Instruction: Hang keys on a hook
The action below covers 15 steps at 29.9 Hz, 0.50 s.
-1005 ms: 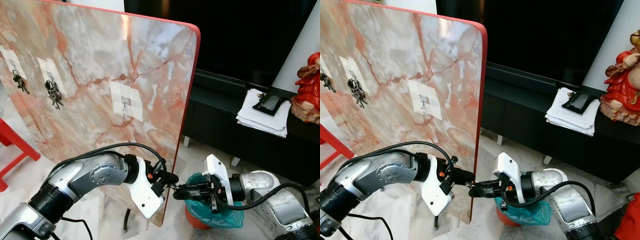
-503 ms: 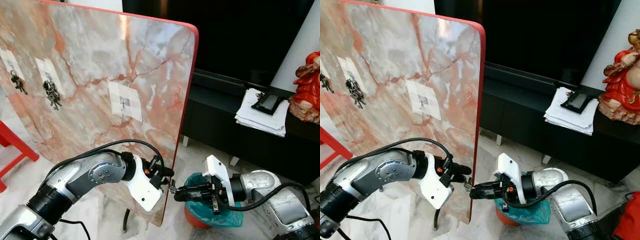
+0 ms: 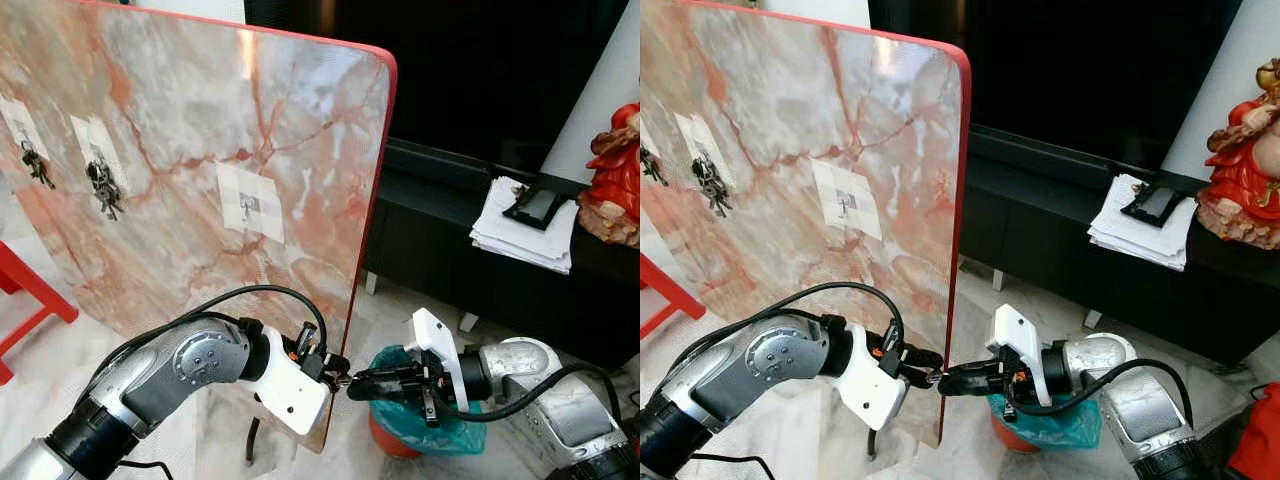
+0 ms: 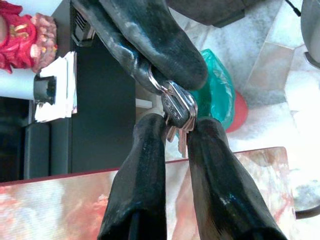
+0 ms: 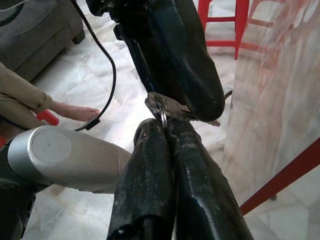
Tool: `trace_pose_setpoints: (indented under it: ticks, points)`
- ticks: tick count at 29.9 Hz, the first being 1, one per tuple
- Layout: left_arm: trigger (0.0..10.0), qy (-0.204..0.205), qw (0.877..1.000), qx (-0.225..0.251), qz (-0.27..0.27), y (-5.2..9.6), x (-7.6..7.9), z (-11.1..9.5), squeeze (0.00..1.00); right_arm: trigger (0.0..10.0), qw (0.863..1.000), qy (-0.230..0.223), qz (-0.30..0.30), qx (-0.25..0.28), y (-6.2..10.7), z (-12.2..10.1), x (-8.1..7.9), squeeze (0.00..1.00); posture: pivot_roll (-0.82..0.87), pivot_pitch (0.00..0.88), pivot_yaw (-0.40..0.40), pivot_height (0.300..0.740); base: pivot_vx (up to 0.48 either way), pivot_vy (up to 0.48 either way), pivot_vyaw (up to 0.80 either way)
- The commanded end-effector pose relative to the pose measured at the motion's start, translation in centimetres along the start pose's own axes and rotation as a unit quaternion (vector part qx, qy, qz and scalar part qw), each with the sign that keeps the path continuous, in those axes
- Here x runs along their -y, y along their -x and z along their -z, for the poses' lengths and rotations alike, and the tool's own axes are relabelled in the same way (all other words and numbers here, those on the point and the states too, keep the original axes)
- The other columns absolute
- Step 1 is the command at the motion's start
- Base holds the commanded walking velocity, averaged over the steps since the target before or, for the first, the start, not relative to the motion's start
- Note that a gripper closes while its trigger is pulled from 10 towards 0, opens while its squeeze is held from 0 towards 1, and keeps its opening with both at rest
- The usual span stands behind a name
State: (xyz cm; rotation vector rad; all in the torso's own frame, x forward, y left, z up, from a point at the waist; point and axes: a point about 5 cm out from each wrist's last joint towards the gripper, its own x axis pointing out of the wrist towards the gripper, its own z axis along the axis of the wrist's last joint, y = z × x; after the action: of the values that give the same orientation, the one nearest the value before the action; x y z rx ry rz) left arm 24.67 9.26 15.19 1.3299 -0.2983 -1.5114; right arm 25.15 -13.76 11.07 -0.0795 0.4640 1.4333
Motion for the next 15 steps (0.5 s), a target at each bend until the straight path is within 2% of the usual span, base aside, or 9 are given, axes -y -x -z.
trace_pose_setpoints:
  ticks: [1, 8, 15]
  points:
    - [10.0, 0.0, 0.999, -0.008, -0.034, 0.4, -0.66, -0.05, 0.0, 0.0, 1.0, 0.009, 0.005, -0.001, 0.25, -0.34, 0.27, 0.0, 0.01, 0.008, -0.058, 0.74, 0.0, 0.0, 0.0]
    - [10.0, 0.003, 0.997, -0.018, -0.069, 0.46, -1.18, 0.03, 0.0, 0.0, 1.0, 0.01, 0.005, -0.001, 0.25, -0.39, 0.33, 0.0, 0.02, 0.007, -0.06, 0.74, 0.0, 0.0, 0.0]
    - [10.0, 0.018, 0.997, -0.011, -0.076, 0.57, -1.21, -0.13, 0.0, 0.0, 1.0, 0.011, 0.005, -0.002, 0.22, -0.43, 0.41, 0.0, 0.02, 0.007, -0.06, 0.74, 0.0, 0.0, 0.0]
